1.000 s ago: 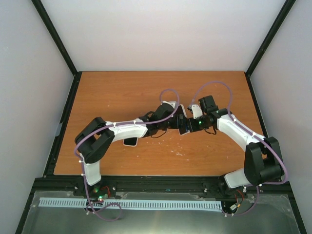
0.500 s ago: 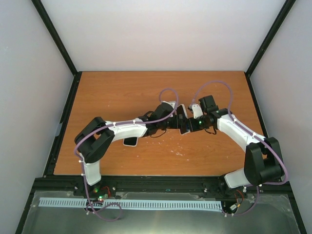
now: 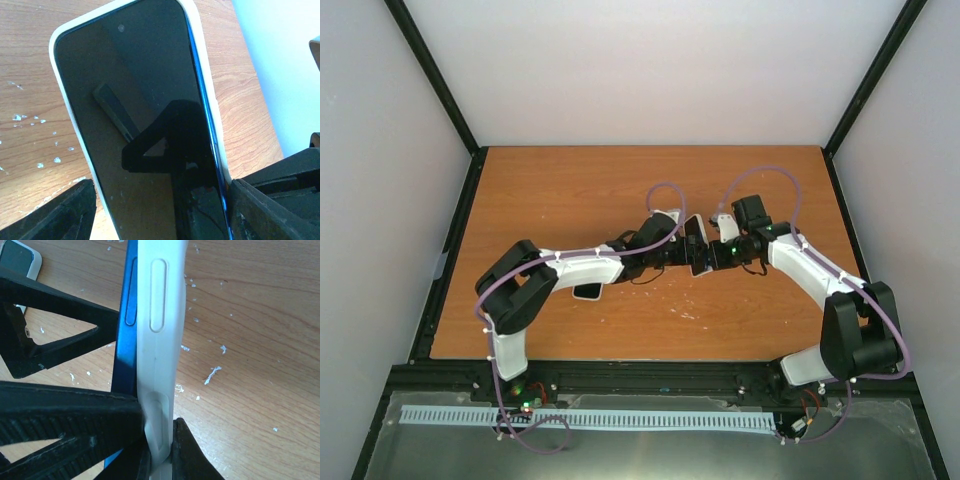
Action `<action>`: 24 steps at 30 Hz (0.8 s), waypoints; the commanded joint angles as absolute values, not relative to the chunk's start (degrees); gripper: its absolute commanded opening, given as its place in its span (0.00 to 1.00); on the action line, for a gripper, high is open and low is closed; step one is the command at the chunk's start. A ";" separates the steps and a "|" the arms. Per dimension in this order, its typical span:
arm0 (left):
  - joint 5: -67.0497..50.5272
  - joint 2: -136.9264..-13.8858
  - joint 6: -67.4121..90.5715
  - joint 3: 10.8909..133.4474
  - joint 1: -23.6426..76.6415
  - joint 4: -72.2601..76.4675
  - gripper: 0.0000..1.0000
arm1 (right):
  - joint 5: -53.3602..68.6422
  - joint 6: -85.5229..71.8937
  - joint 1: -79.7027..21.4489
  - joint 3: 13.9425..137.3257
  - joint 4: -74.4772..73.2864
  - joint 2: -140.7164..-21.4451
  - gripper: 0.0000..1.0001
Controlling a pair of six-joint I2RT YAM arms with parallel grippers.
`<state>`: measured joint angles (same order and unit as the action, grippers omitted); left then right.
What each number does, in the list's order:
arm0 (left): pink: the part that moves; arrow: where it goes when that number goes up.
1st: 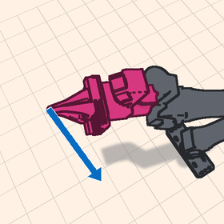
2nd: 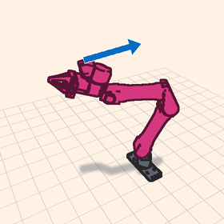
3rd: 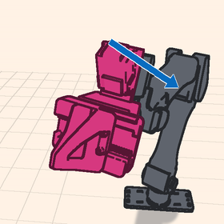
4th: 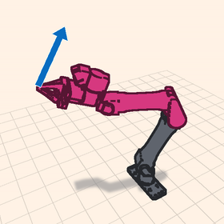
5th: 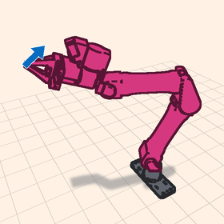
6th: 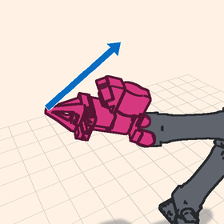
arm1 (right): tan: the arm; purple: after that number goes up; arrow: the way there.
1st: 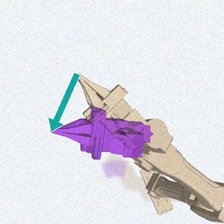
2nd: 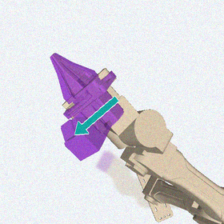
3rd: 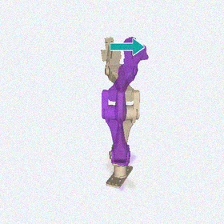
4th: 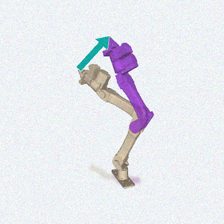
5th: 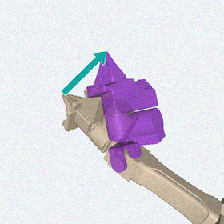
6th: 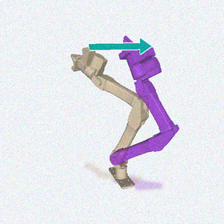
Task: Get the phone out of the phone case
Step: Remove the phone case from the phone.
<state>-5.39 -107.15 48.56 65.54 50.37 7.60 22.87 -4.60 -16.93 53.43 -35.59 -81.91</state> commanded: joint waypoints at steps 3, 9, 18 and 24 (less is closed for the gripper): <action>-2.53 -113.39 49.67 63.76 49.38 -3.87 0.72 | 24.26 -5.34 -15.29 55.37 -31.33 -80.33 0.03; -1.77 -113.35 51.34 60.89 49.22 -2.48 0.68 | 24.47 -6.20 -14.24 55.43 -31.30 -81.52 0.03; 0.42 -112.13 52.09 57.95 48.70 -4.95 0.67 | 24.25 -5.86 -14.10 54.73 -31.03 -81.13 0.03; 3.30 -111.27 51.19 57.32 48.43 -7.04 0.64 | 21.69 -5.62 -14.06 55.34 -31.76 -83.18 0.03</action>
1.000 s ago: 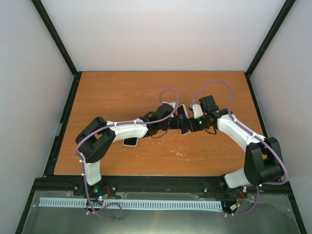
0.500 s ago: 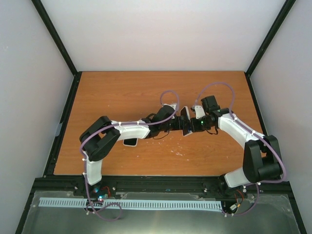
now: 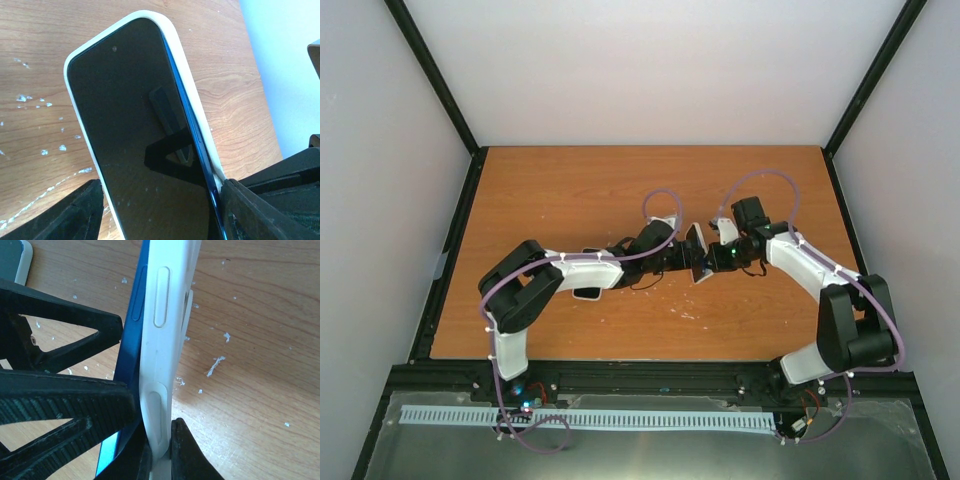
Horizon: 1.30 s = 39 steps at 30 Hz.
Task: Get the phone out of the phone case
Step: Remove the phone case from the phone.
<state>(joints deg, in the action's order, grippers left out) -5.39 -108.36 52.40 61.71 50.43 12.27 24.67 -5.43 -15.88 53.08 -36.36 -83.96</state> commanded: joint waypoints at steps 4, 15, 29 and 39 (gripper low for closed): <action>3.38 -112.27 50.07 58.16 47.96 -8.02 0.64 | 20.87 -5.54 -14.02 55.54 -32.00 -84.14 0.03; 1.10 -115.79 48.52 58.81 46.06 -12.88 0.63 | 11.65 -4.66 -16.90 55.58 -32.01 -82.67 0.03; 1.59 -101.58 49.69 56.80 45.85 -11.64 0.64 | 5.17 -6.27 -24.64 57.86 -30.90 -83.92 0.03; -1.28 -97.35 40.53 59.20 52.56 3.70 0.76 | 10.09 -10.72 -22.93 59.91 -33.41 -89.21 0.03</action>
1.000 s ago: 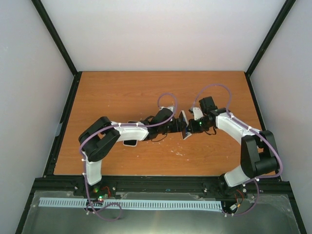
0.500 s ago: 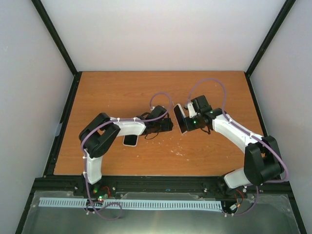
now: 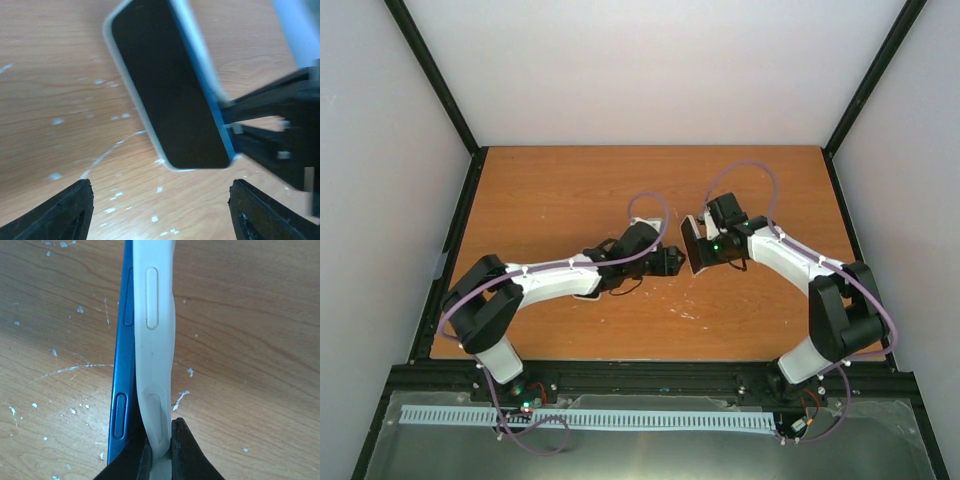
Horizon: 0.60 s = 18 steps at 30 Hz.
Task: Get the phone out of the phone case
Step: Remove the phone case from the phone.
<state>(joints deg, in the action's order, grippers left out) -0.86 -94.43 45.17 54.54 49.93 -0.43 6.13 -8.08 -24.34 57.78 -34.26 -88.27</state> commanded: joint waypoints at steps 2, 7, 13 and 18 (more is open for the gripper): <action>0.23 -99.50 39.89 61.14 53.72 3.20 0.76 | 11.88 -10.84 -21.76 60.54 -34.16 -90.65 0.03; 2.65 -103.06 37.19 61.31 54.43 7.34 0.75 | 16.32 -11.34 -19.13 60.78 -35.33 -93.27 0.03; 2.14 -105.02 34.84 60.44 54.58 11.70 0.73 | 21.01 -11.88 -17.08 60.44 -35.67 -94.14 0.03; 0.22 -108.52 32.17 61.98 54.59 13.80 0.73 | 24.64 -12.78 -15.48 60.06 -35.38 -95.54 0.03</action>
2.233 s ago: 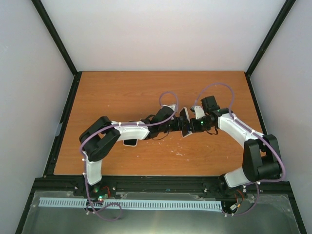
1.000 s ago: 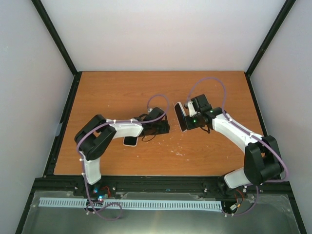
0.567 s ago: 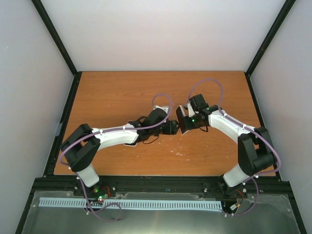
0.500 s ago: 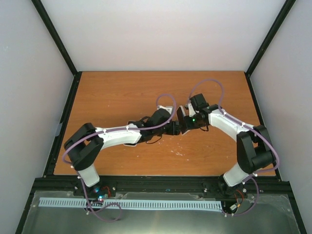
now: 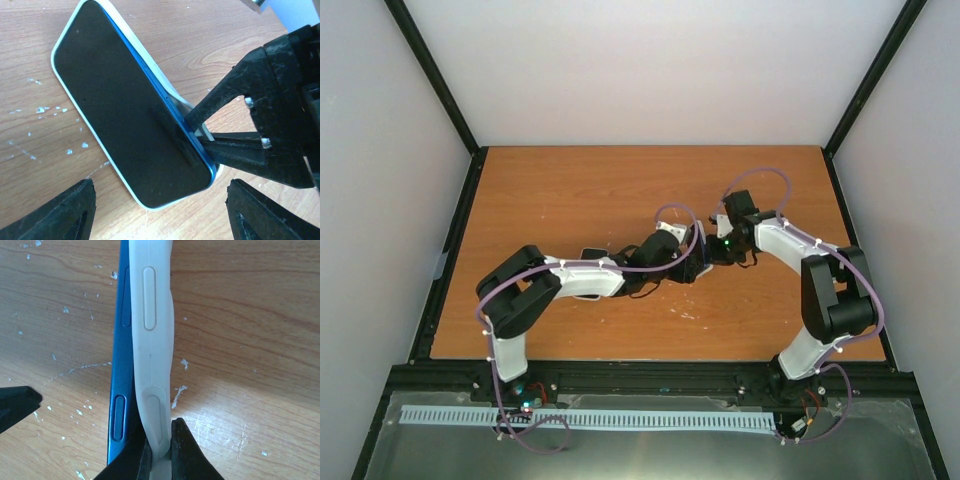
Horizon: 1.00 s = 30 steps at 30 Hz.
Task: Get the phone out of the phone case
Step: Remove the phone case from the phone.
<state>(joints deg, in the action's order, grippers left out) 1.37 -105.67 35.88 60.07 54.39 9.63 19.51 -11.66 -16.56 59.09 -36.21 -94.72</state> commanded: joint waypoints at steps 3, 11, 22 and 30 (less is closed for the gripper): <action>-0.94 -110.87 31.50 63.56 54.59 14.14 0.73 | 25.26 -12.79 -15.00 60.03 -35.46 -95.91 0.03; -2.46 -115.04 30.75 66.09 54.59 15.22 0.73 | 26.91 -13.12 -14.60 59.59 -35.33 -95.78 0.03; 7.21 -111.54 35.06 62.52 54.32 15.22 0.71 | 25.86 -12.24 -14.41 58.78 -35.34 -95.66 0.03; 10.68 -110.13 39.13 60.31 52.20 13.17 0.67 | 25.27 -11.42 -14.41 57.29 -34.90 -94.97 0.03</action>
<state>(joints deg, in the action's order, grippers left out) 4.14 -111.48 36.12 61.28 54.70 14.50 25.02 -12.47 -14.61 58.43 -33.15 -95.85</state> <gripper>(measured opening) 0.680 0.082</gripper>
